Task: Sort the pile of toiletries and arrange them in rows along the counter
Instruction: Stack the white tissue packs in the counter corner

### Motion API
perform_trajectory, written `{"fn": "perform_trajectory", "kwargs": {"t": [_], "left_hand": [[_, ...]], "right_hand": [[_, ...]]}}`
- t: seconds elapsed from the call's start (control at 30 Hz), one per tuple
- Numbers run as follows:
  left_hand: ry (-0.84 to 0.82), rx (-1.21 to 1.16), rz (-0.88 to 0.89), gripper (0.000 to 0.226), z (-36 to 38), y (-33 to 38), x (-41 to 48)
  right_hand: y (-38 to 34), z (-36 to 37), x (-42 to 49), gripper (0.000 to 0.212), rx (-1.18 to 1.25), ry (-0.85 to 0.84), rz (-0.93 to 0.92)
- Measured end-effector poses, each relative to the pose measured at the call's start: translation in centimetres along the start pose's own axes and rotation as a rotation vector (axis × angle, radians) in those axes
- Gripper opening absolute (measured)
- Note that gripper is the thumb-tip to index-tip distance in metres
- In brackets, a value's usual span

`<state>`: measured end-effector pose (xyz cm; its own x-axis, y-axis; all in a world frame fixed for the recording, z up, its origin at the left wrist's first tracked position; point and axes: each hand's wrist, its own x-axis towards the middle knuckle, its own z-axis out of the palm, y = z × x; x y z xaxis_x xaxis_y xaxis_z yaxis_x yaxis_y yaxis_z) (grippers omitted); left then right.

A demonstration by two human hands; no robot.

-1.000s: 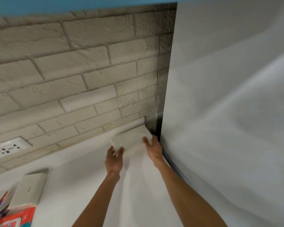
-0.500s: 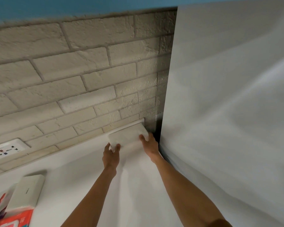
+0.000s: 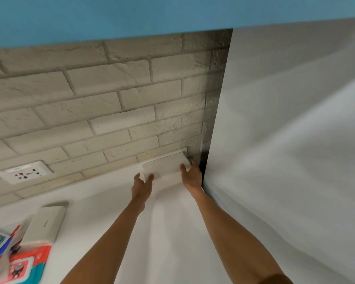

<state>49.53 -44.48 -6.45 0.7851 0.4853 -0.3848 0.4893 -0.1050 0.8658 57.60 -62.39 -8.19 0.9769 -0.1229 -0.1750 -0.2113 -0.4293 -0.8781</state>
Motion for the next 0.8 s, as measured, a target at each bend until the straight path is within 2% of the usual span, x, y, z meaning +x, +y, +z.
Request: {"fn": "perform_trajectory", "kwargs": {"t": [0.2,0.37,0.47,0.7,0.8], "left_hand": [[0.028,0.062,0.134,0.069,-4.4,-0.7,-3.6],[0.080,0.158,0.229,0.049,-9.4,-3.9,-7.1],[0.122,0.295,0.316,0.041,-12.4,-6.2,-9.4],[0.250,0.452,0.414,0.031,-19.4,-11.5,-13.9],[0.292,0.499,0.377,0.032,-23.1,-13.2,-14.5]], "right_hand": [[-2.1,-1.4,-4.5,0.058,-0.007,0.057,-0.128],[-2.2,-1.0,-10.3,0.046,-0.015,-0.051,-0.231],[-1.0,0.7,-13.9,0.043,-0.056,-0.131,-0.269],[0.9,6.0,-22.1,0.043,-0.217,-0.270,-0.304],[0.9,8.5,-25.7,0.045,-0.309,-0.293,-0.342]]}}
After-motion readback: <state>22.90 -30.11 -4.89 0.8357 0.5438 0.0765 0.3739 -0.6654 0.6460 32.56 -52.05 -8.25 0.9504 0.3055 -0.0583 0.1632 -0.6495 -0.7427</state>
